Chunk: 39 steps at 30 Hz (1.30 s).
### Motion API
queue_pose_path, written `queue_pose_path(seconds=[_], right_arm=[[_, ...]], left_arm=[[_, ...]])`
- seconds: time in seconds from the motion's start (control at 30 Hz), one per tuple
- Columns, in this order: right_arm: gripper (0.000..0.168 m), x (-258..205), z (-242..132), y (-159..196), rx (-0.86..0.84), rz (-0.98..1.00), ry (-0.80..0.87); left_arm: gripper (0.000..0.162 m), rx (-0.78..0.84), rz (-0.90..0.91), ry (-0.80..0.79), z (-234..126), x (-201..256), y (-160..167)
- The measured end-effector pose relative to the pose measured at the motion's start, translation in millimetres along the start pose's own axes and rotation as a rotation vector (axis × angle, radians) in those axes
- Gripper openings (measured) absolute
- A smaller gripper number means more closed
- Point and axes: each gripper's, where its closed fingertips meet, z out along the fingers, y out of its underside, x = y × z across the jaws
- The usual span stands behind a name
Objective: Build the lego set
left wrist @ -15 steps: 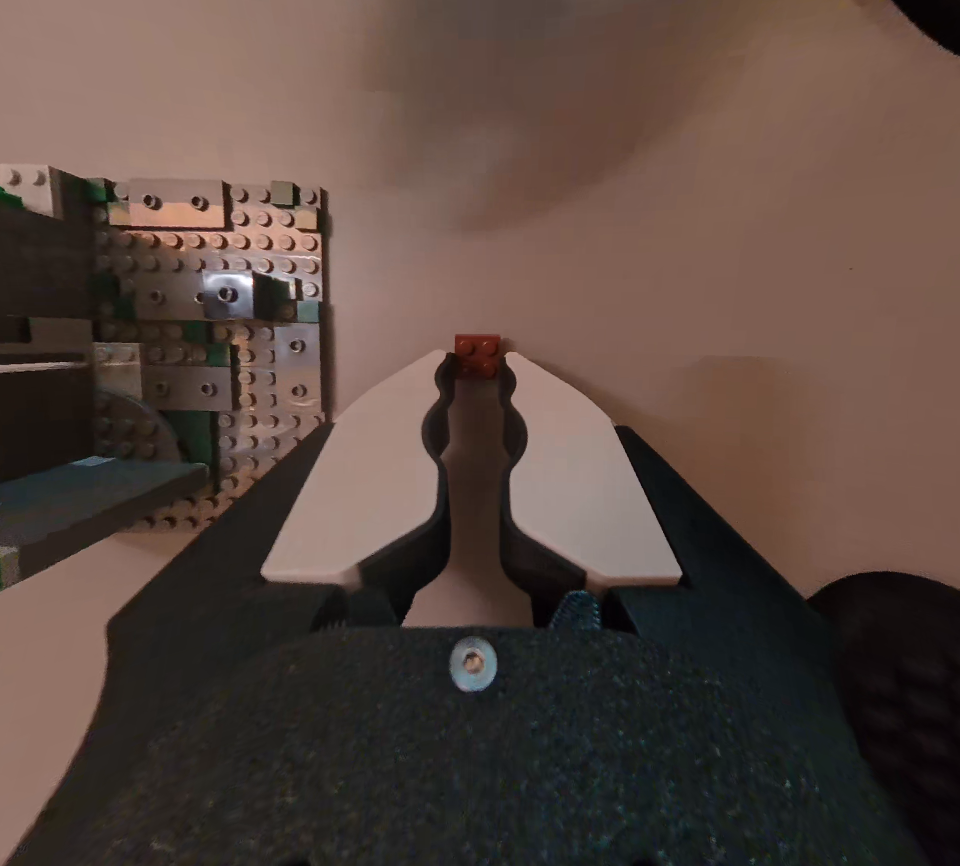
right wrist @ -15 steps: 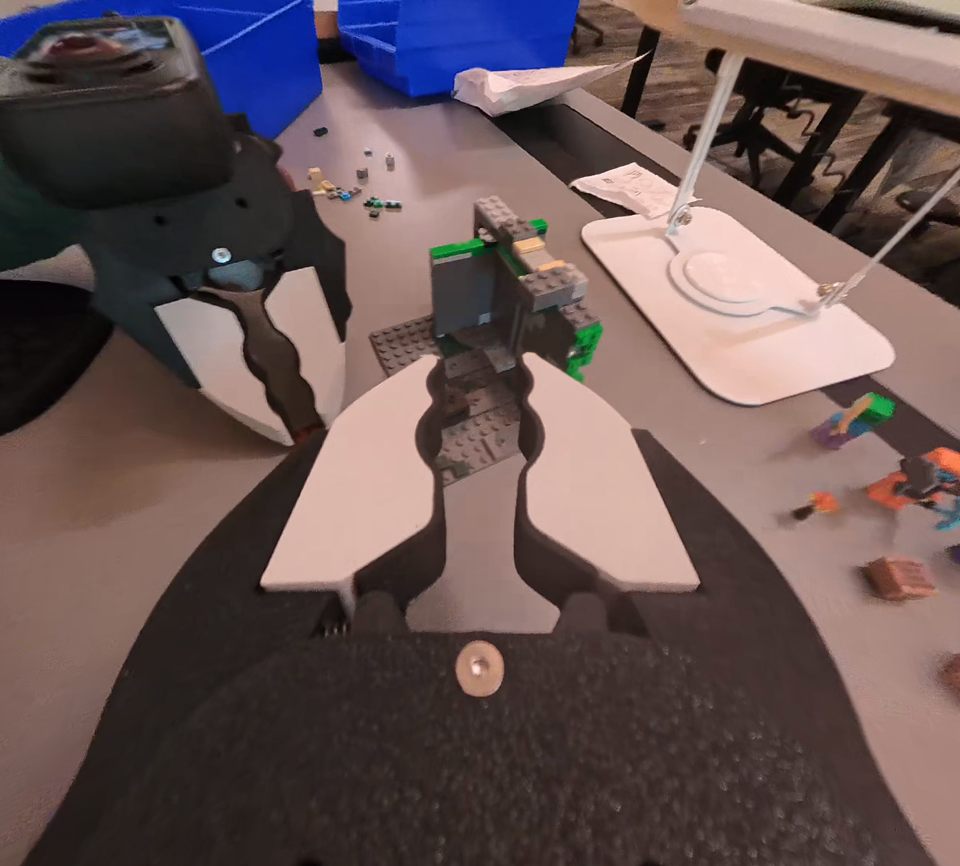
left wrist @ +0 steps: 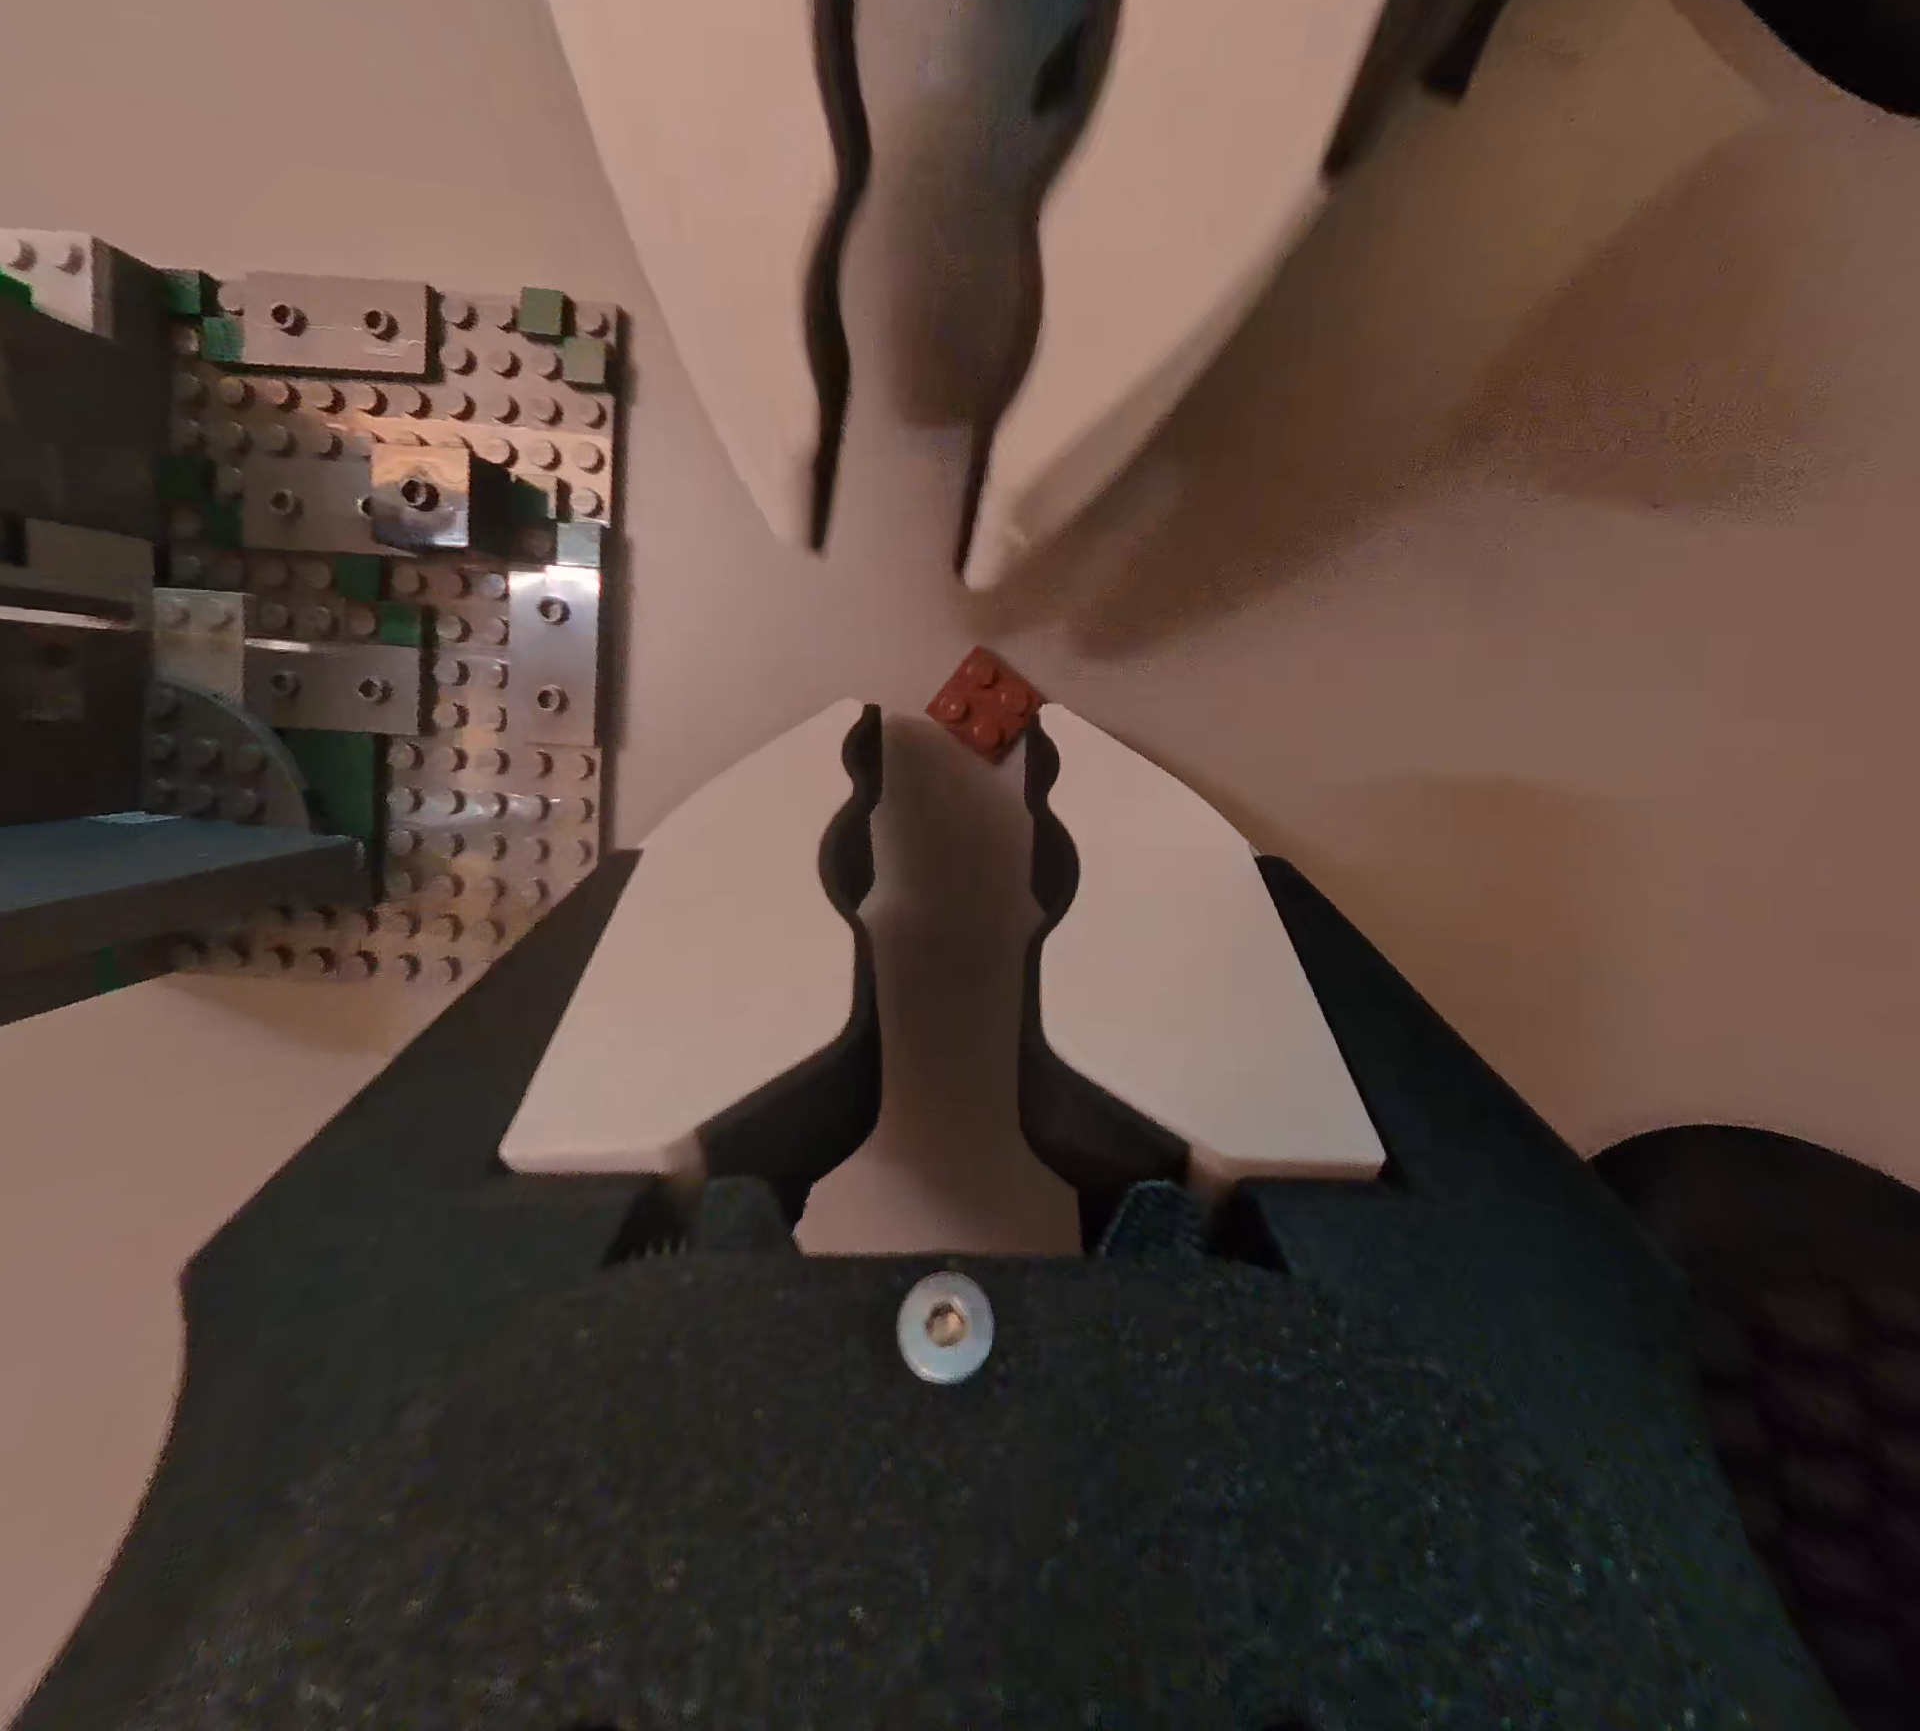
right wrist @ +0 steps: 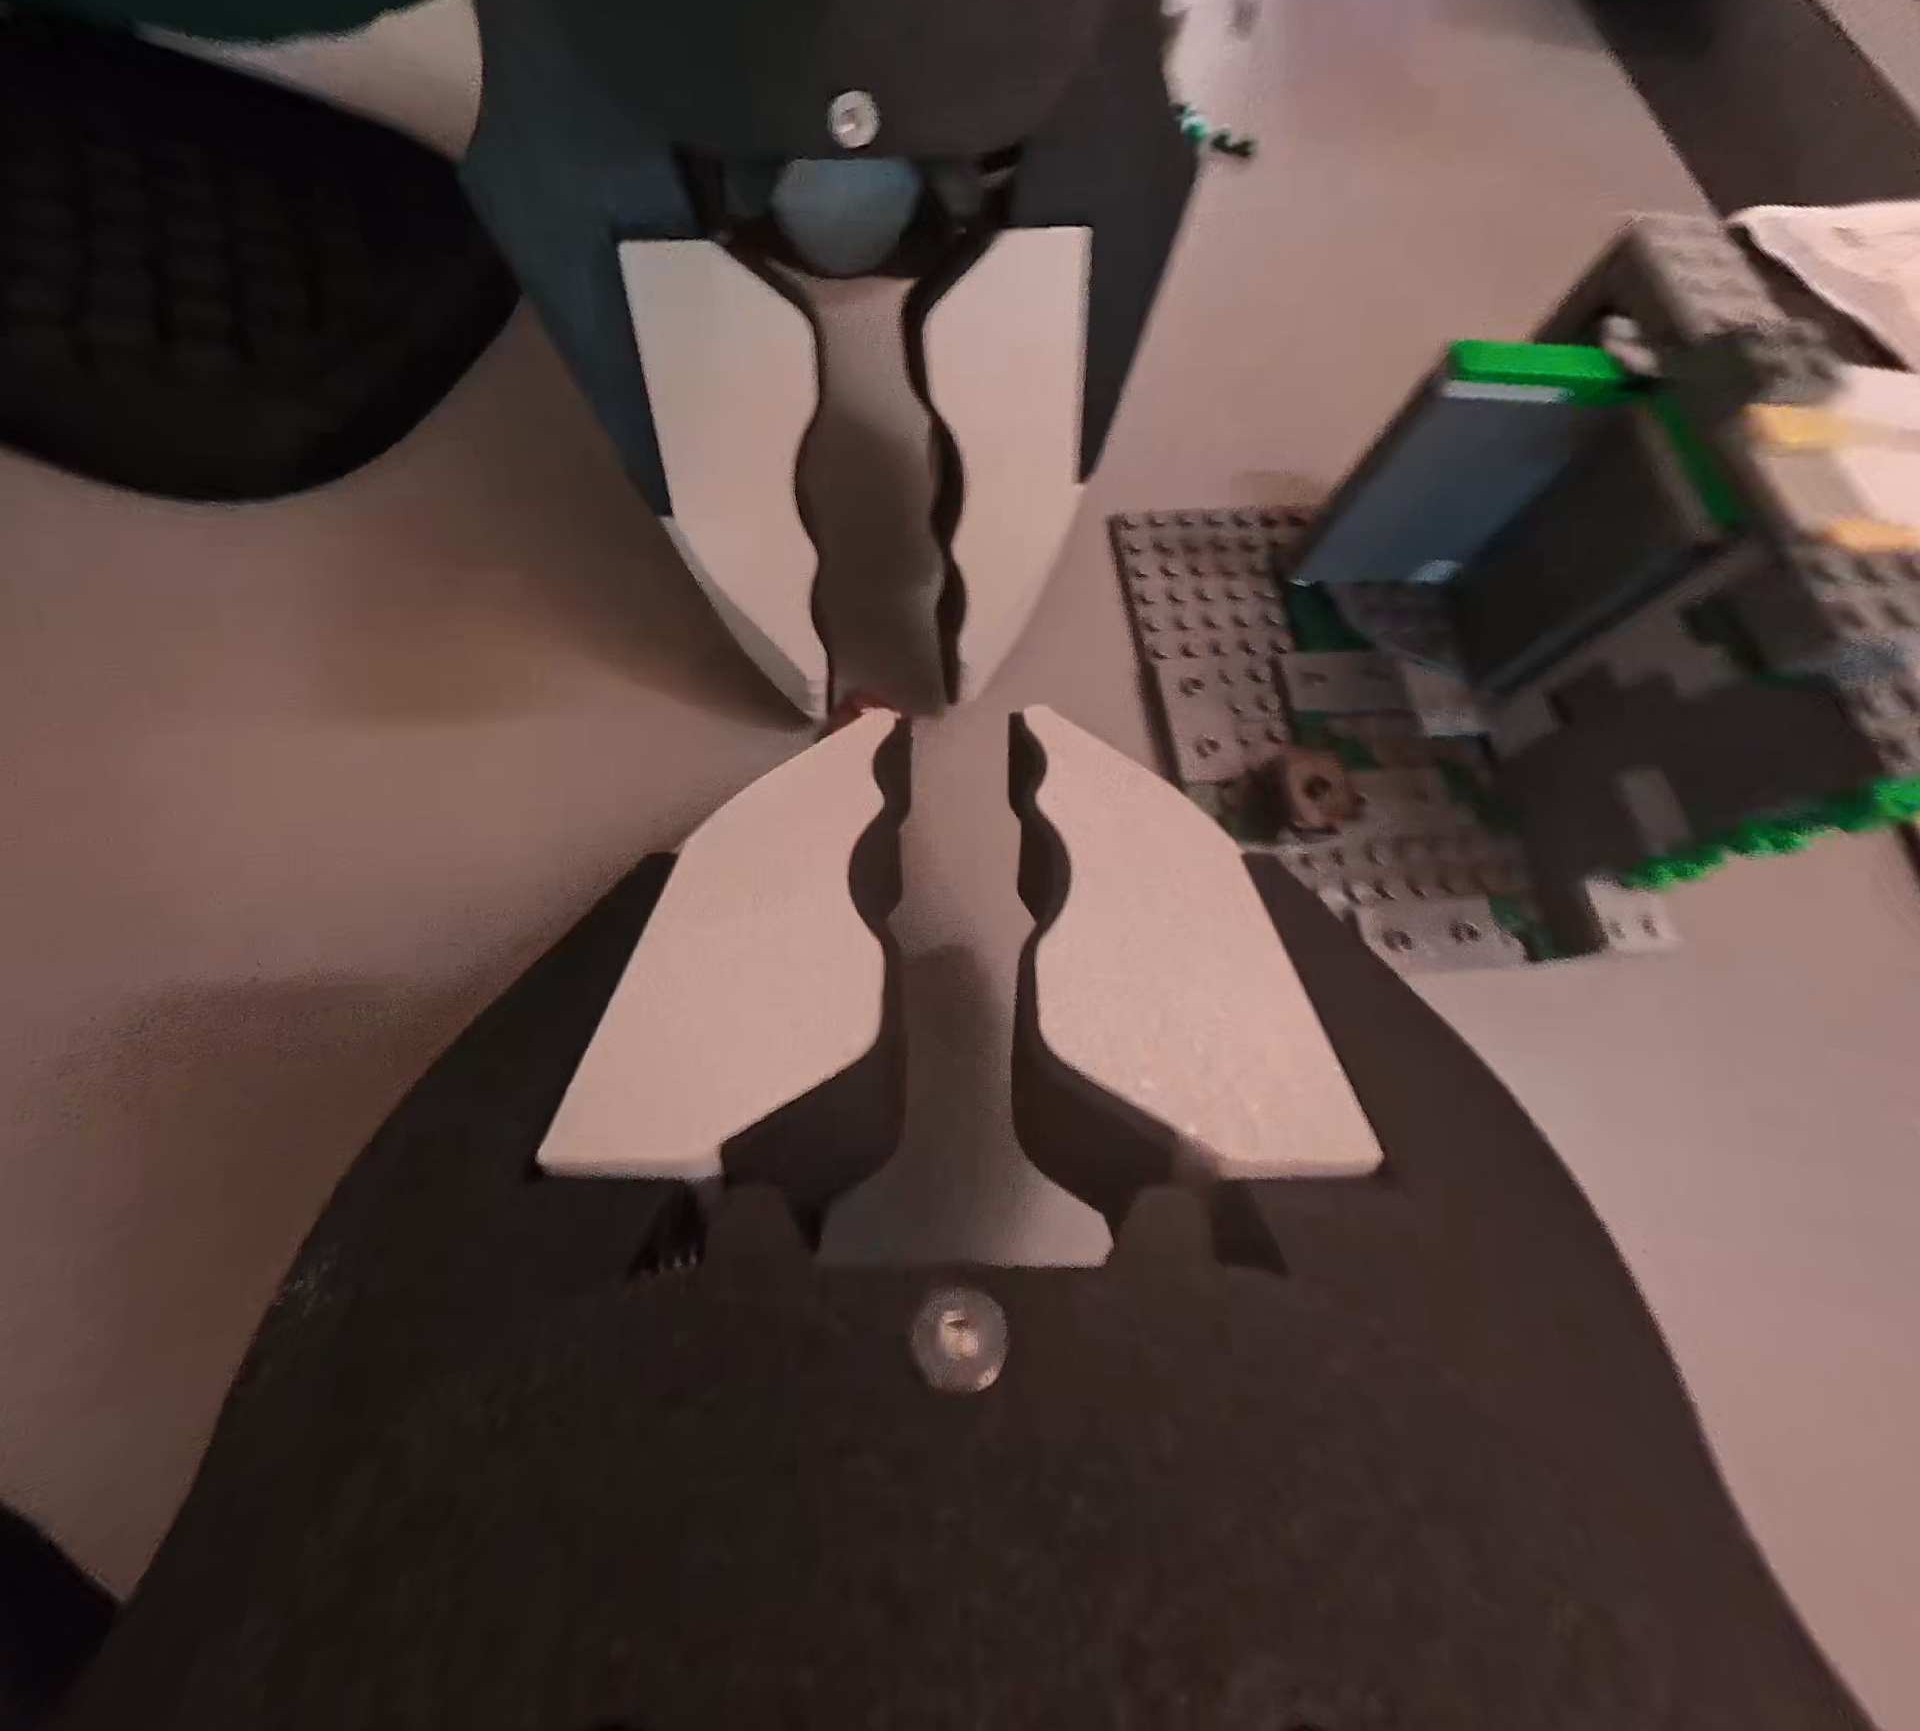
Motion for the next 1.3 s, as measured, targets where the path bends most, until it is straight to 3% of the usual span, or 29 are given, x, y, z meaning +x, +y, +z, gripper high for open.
queue_pose_path(seconds=[0.2, 0.6, 1.0, 1.3], right_arm=[[0.015, -18, 25, 10, -0.079, -0.046, -0.044], [0.018, -19, 34, 18, -0.221, -0.095, -0.003], [0.016, -22, 21, 28, -0.346, -0.426, -0.35], [0.022, -29, 18, 27, -0.349, -0.454, -0.395]], left_arm=[[0.024, 0.015, 0.001, -0.023, -9, 2, 3], [0.019, 0.091, -0.082, -0.092, -31, -1, 21], [0.018, 0.116, -0.107, -0.102, -43, 14, 30], [0.017, 0.14, -0.117, -0.107, -45, 14, 30]])
